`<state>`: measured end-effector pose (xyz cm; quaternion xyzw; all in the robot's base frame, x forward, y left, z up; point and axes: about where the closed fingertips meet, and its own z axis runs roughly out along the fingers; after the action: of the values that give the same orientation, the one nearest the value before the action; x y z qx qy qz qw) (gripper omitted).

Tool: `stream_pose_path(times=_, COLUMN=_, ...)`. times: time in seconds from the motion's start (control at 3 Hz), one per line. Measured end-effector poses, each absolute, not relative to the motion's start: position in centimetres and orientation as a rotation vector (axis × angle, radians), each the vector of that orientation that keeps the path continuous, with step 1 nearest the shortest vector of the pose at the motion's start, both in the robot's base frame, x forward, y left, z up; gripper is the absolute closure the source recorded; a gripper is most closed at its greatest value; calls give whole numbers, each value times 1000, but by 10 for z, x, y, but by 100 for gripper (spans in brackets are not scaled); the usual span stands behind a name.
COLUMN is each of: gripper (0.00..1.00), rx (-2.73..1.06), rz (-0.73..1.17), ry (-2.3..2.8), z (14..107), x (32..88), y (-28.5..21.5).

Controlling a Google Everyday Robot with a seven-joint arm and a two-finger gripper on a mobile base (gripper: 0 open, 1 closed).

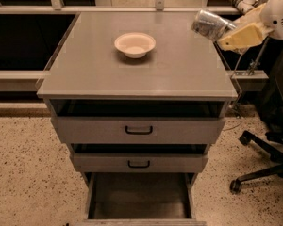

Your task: Place redbull can into bottom drawer

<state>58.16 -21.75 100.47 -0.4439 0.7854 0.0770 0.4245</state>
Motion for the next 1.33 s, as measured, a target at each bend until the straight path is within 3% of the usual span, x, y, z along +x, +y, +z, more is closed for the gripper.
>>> stream_pose_path(times=0.67, gripper=100, rx=-1081, rz=133, ry=1927, z=1022, x=559, y=-207)
stream_pose_path(times=1.33, gripper=100, rx=-837, rz=451, ry=2186, z=918, x=498, y=-201)
